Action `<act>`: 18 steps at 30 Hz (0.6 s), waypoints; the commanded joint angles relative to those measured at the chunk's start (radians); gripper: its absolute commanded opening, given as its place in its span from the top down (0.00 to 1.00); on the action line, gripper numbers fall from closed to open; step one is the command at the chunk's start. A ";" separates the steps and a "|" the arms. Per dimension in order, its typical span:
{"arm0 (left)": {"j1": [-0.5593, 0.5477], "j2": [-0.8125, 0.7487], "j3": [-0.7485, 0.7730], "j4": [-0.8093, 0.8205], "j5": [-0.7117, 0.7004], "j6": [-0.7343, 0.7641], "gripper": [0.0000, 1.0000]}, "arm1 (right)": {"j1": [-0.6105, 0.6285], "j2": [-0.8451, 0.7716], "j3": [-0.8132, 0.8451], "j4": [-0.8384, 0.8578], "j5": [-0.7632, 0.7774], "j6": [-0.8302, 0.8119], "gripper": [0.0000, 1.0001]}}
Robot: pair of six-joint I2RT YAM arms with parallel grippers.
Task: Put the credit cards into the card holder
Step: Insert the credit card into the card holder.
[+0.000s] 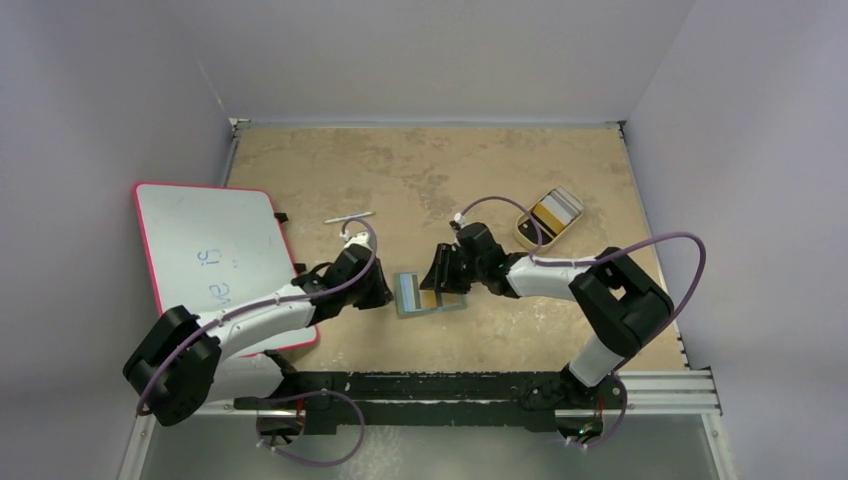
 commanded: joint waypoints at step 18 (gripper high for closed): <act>0.021 0.144 -0.012 0.177 0.088 -0.024 0.89 | 0.085 0.056 0.080 0.016 -0.003 0.006 0.58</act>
